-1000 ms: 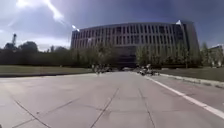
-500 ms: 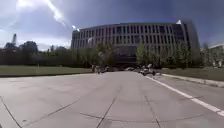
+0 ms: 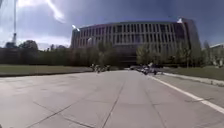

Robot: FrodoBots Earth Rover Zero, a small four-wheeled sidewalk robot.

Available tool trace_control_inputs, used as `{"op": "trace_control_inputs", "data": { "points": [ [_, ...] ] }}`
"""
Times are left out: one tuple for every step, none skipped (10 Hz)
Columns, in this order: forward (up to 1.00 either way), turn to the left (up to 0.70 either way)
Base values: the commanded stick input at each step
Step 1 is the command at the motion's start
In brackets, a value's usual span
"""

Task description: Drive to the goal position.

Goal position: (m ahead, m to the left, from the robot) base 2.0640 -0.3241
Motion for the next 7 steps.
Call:
{"op": "trace_control_inputs", "data": {
  "points": [
    [0.50, 0.00],
    [0.50, 0.00],
    [0.50, 0.00],
    [0.50, 0.00],
    [0.50, 0.00],
    [0.50, 0.00],
    [0.50, 0.00]
  ]
}}
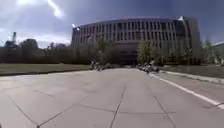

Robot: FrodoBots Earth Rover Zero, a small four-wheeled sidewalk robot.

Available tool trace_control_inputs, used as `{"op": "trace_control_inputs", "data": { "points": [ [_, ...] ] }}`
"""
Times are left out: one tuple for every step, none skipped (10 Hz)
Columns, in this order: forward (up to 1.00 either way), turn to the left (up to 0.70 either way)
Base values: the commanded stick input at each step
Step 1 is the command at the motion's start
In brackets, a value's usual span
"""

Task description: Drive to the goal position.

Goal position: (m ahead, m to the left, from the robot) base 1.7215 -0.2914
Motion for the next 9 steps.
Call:
{"op": "trace_control_inputs", "data": {
  "points": [
    [0.50, 0.00],
    [0.50, 0.00],
    [0.50, 0.00],
    [0.50, 0.00],
    [0.50, 0.00],
    [0.50, 0.00],
    [0.50, 0.00],
    [0.50, 0.00],
    [0.50, 0.00]
  ]
}}
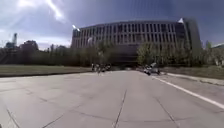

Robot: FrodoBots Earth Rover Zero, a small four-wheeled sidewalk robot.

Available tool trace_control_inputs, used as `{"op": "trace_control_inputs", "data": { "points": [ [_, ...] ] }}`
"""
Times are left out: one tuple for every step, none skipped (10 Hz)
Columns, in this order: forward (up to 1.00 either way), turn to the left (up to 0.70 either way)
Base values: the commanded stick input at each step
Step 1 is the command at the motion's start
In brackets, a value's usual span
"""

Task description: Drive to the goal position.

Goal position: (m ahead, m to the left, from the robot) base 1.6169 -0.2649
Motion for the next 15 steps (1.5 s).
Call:
{"op": "trace_control_inputs", "data": {
  "points": [
    [0.50, 0.00],
    [0.50, 0.00],
    [0.50, -0.13],
    [0.50, -0.30],
    [0.50, -0.48],
    [0.50, -0.35],
    [0.50, -0.18],
    [0.50, -0.01],
    [0.50, 0.00],
    [0.50, 0.00],
    [0.50, 0.00],
    [0.50, 0.00],
    [0.50, 0.00],
    [0.50, 0.00],
    [0.50, 0.00]
  ]
}}
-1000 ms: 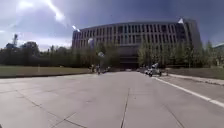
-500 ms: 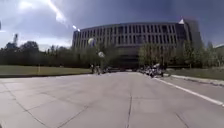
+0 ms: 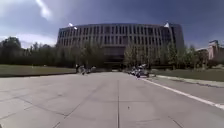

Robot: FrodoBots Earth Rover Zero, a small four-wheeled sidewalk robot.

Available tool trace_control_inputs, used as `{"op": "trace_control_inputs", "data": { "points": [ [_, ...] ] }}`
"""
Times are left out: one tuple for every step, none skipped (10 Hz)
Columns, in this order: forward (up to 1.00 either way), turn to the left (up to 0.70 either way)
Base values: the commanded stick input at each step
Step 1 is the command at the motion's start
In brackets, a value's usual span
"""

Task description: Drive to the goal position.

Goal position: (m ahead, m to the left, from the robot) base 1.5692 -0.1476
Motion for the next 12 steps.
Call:
{"op": "trace_control_inputs", "data": {
  "points": [
    [0.50, 0.00],
    [0.50, 0.00],
    [0.50, 0.00],
    [0.50, 0.00],
    [0.50, 0.00],
    [0.50, 0.00],
    [0.50, 0.00],
    [0.50, 0.00],
    [0.50, 0.00],
    [0.50, 0.00],
    [0.50, 0.00],
    [0.50, 0.00]
  ]
}}
